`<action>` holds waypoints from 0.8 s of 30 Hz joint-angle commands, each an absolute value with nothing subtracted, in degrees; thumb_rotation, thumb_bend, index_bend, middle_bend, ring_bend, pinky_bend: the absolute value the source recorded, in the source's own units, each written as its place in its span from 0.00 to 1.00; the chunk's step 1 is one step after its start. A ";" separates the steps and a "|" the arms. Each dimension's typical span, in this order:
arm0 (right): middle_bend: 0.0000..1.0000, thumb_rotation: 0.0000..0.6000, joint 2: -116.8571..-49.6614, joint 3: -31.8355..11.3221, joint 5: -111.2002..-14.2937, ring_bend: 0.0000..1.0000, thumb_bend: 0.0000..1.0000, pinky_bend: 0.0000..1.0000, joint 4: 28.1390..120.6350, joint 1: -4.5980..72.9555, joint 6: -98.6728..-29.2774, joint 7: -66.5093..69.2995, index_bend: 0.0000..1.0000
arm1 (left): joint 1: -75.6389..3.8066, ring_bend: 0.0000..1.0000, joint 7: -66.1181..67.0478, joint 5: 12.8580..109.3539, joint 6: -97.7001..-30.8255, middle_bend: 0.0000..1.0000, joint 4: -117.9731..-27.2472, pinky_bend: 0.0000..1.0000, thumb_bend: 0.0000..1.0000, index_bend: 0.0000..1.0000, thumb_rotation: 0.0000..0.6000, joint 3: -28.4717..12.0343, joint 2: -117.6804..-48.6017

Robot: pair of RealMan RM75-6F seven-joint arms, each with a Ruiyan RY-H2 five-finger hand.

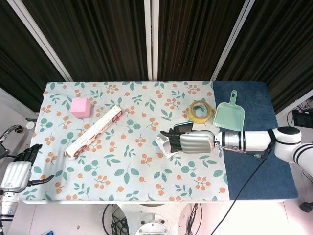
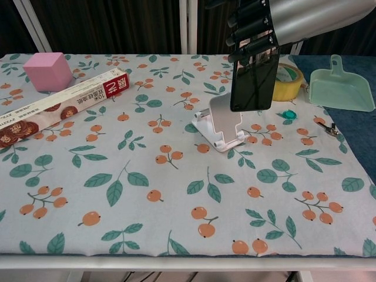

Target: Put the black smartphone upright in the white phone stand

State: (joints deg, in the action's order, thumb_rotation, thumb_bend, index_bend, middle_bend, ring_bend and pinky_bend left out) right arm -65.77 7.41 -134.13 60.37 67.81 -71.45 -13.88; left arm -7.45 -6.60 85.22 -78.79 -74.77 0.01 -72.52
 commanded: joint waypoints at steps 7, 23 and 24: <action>0.41 1.00 -68.05 9.18 -137.42 0.37 0.52 0.00 57.57 73.32 -69.87 -10.72 0.65 | -6.97 0.11 -6.75 84.74 -79.57 0.06 -74.50 0.21 0.01 0.04 0.58 -0.35 -72.50; 0.36 1.00 -73.69 11.72 -136.94 0.32 0.52 0.00 49.82 75.18 -70.43 -8.78 0.63 | -6.31 0.11 -6.92 84.31 -81.00 0.07 -71.89 0.21 0.01 0.04 0.58 -1.10 -74.18; 0.36 1.00 -74.03 11.72 -136.73 0.31 0.52 0.00 49.45 75.17 -70.58 -8.74 0.63 | -6.32 0.11 -6.86 84.32 -81.02 0.07 -71.71 0.21 0.01 0.04 0.58 -1.13 -74.29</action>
